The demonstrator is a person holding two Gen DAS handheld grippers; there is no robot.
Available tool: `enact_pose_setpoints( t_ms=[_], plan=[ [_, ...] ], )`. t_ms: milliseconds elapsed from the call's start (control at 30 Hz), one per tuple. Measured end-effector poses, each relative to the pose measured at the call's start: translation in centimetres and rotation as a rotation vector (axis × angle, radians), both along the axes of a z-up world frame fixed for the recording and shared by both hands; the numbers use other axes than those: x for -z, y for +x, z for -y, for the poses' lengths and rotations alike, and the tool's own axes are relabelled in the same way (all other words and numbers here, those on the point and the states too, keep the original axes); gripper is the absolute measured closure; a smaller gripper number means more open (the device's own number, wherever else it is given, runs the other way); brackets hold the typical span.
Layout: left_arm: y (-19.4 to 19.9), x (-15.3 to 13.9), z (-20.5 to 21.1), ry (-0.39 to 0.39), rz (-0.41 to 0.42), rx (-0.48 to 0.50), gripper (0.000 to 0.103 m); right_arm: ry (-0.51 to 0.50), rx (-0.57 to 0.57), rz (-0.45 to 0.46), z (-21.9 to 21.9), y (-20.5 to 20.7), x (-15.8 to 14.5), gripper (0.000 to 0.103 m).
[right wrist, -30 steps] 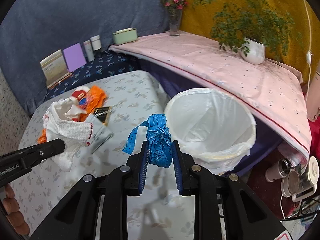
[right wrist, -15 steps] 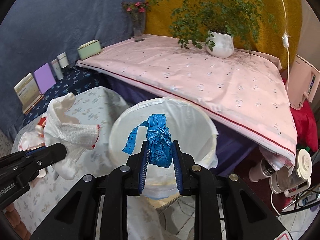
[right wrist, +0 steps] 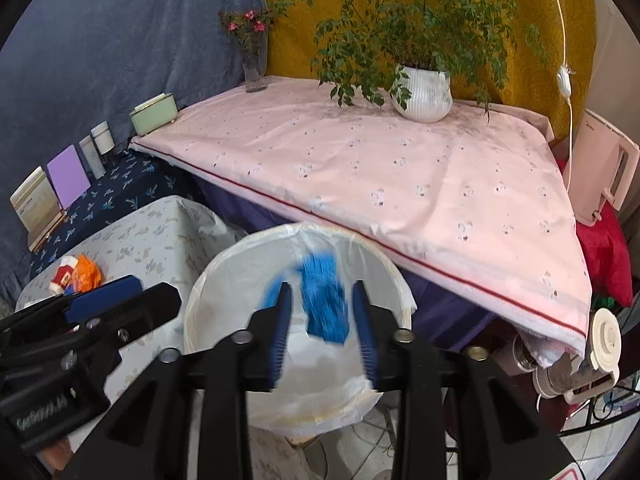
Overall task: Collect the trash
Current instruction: 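Carry both items over the wastebasket and open both grippers to drop them, then move both tools back over the trash pile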
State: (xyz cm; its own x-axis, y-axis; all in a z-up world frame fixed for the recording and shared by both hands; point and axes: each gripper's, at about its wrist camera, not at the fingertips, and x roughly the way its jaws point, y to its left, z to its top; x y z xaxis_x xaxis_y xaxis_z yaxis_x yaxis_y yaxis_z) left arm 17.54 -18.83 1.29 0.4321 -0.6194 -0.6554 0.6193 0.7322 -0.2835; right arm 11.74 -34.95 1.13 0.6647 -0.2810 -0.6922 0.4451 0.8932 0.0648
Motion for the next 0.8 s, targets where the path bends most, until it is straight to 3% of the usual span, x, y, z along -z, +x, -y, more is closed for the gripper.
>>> enact_pose_setpoints(
  t_ms=[67,100,600,800],
  plan=[
    [0.6,-0.4,-0.6,-0.01,0.001,-0.029,0.03,0.008,0.004,0.019,0.1,0.1,-0.6,0.055],
    [0.8,-0.6,-1.1,-0.019,-0.001,-0.048,0.029,0.006,0.006,0.029,0.0,0.0,-1.0,0.053],
    [0.6,-2.3,-8.4,0.014,0.061,-0.219,0.024,-0.075,-0.088,0.108,-6.1,-1.5,-5.7,0.04],
    [-0.9,-2.6,-12.3,0.088,0.124,-0.301,0.013,-0.081,-0.137,0.127,-9.5,-2.0,-6.7,0.035]
  ],
)
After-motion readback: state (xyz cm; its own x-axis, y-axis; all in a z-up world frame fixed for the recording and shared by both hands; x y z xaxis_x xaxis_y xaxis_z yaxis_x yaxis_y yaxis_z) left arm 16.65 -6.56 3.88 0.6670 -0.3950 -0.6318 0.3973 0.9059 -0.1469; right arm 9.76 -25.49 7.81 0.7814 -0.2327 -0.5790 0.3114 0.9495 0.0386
